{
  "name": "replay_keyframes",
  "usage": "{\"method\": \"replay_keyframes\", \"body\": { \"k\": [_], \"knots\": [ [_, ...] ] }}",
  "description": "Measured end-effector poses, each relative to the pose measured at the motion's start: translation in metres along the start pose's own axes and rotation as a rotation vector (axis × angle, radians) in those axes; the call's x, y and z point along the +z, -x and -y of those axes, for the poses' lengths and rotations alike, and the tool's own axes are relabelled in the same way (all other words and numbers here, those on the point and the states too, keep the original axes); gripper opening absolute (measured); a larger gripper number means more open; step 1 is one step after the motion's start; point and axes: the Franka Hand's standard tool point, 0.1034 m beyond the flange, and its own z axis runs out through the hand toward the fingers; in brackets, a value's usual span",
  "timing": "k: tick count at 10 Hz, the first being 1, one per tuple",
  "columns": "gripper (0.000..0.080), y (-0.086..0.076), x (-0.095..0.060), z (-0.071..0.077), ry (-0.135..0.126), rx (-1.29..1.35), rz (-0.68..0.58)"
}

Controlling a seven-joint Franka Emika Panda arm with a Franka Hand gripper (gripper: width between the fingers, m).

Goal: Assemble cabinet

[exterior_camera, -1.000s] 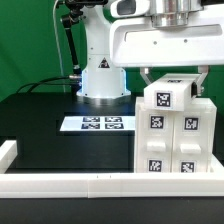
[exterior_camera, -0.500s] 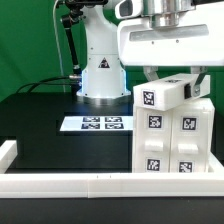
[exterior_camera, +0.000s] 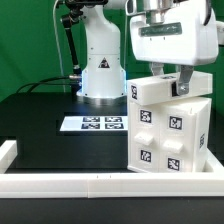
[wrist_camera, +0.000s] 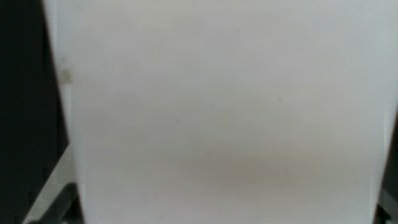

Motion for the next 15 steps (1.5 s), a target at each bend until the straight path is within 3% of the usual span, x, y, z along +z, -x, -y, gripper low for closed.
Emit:
{"method": "replay_keyframes", "body": {
  "k": [3,6,7,8,10,13,15],
  "knots": [
    [0.0541,0.004,0.001,-0.001,0.001,0.266,0.012],
    [0.0549,0.006,0.002,-0.002,0.003,0.294,0.016],
    [0.0718,0.008,0.002,-0.001,0.002,0.303,0.024],
    [0.0783,0.009,0.002,-0.001,0.002,0.309,0.031],
    [0.0794,0.012,-0.005,0.001,-0.012,0.306,0.050],
    [0.0798,0.016,-0.029,0.008,-0.049,0.308,0.086],
    [0.0798,0.016,-0.033,0.011,-0.060,0.279,0.086]
  ]
}}
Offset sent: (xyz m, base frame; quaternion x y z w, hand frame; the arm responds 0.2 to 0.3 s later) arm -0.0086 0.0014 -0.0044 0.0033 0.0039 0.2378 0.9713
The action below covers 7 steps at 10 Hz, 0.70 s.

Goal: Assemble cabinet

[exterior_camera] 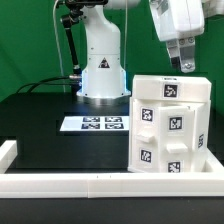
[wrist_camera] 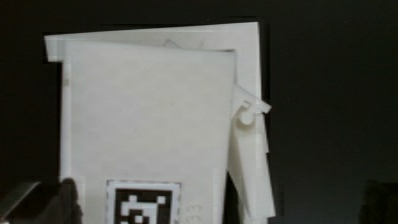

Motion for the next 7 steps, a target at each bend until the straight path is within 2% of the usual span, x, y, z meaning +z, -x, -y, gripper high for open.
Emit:
{"method": "replay_keyframes", "body": {
  "k": [2,4,7],
  "knots": [
    [0.0798,0.0003,0.0019,-0.0009,0.003,-0.025,-0.001],
    [0.0798,0.0002,0.0105,-0.0030,0.029,-0.285,-0.019],
    [0.0798,0.0044,0.0070,0.0014,0.038,-0.678,-0.017]
  ]
}}
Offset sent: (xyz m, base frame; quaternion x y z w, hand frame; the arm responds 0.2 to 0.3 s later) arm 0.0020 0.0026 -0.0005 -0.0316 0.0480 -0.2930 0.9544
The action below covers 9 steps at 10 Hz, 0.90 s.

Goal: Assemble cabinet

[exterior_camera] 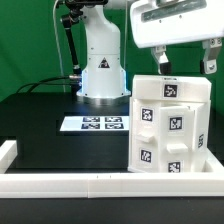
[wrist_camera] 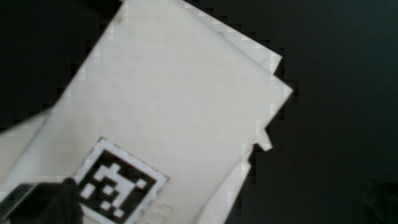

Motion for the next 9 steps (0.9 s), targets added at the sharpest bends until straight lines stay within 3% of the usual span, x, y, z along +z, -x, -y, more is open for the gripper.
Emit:
{"method": "replay_keyframes", "body": {
  "k": [8,9],
  "knots": [
    [0.0798,-0.0012,-0.0014,0.0003,0.003,-0.576,0.007],
    [0.0798,-0.0025,-0.0019,-0.0009,0.019,-0.773,-0.014]
  ]
}}
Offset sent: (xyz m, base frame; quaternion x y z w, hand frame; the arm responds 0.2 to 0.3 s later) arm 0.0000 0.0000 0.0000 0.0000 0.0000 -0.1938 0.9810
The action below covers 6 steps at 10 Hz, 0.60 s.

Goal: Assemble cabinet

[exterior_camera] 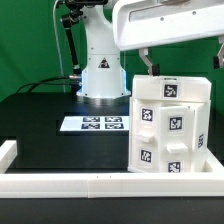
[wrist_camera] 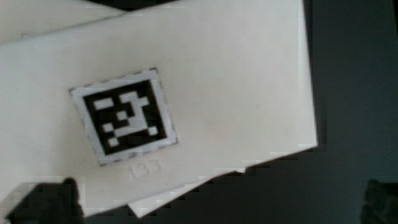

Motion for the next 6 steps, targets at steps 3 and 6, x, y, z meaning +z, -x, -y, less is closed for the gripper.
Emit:
{"method": "replay_keyframes", "body": {
  "k": [3,6],
  "knots": [
    [0.0798,-0.0008,-0.0033,-0.0038,0.011,-0.425,-0.001],
    [0.0798,0.0035,-0.0009,-0.0051,0.037,-0.738,0.025]
  ]
}}
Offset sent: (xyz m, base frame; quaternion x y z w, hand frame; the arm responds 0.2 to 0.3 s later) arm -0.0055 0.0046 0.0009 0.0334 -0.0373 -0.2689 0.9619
